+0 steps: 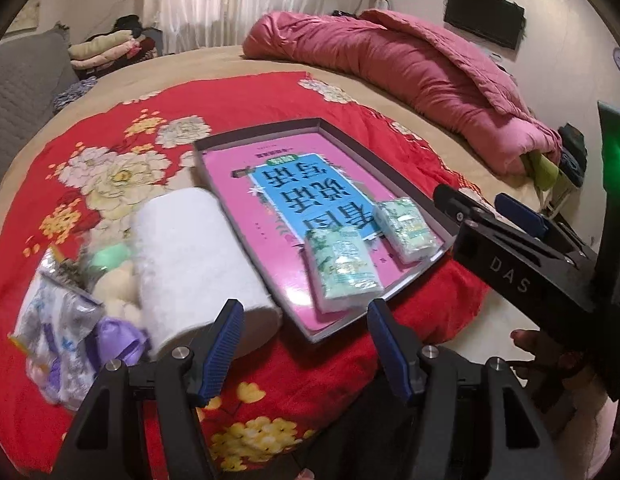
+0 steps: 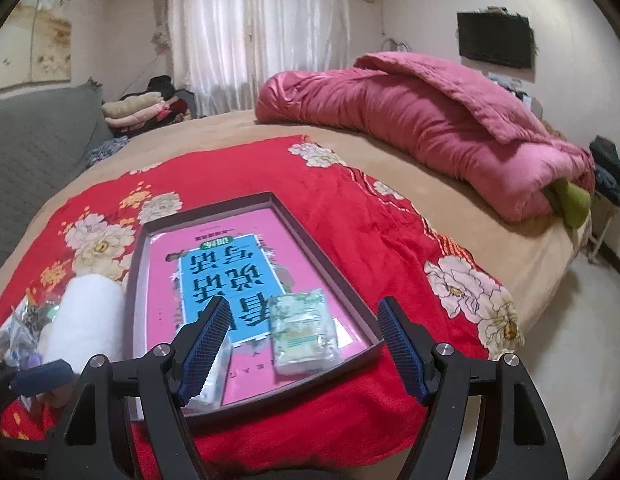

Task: Organize soft objects
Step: 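Open the left tool to release the tissue pack on the tray, then move the left tool back toward the pile of soft items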

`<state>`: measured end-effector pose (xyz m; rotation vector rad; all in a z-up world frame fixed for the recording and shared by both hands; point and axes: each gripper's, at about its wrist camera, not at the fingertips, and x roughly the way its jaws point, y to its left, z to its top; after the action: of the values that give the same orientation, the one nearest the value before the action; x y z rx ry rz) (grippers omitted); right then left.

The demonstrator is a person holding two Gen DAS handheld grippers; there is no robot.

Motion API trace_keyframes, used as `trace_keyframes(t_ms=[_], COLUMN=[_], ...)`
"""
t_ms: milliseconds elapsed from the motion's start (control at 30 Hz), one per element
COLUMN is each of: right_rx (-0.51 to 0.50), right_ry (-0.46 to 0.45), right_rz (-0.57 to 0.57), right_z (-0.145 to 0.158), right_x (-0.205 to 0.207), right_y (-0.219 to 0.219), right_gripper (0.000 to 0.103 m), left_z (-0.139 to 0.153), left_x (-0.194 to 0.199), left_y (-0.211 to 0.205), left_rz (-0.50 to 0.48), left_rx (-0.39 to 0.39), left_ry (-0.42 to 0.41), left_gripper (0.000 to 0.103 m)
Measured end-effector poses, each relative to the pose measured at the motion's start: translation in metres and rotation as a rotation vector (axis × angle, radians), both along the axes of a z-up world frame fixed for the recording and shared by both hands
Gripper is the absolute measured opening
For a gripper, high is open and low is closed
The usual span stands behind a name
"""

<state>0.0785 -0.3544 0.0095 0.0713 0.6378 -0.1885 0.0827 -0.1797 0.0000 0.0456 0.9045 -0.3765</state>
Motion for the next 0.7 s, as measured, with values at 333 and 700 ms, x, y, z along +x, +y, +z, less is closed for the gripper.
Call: trace_keyframes(t_ms=[333, 700], right_rx=[-0.037, -0.070], right_ry=[-0.020, -0.056], right_rz=[0.038, 0.119], right_z=[0.015, 0.035], right_x=[-0.016, -0.036], right_y=[0.025, 0.059], right_gripper=[0.077, 0.077], left_z=[0.006, 0.018], left_x=[-0.019, -0.035], left_y=[0.028, 0.087], left_rz=[0.039, 0.150], left_rx=[-0.029, -0.061], left_ry=[-0.014, -0.038], left_gripper=[0.064, 0.064])
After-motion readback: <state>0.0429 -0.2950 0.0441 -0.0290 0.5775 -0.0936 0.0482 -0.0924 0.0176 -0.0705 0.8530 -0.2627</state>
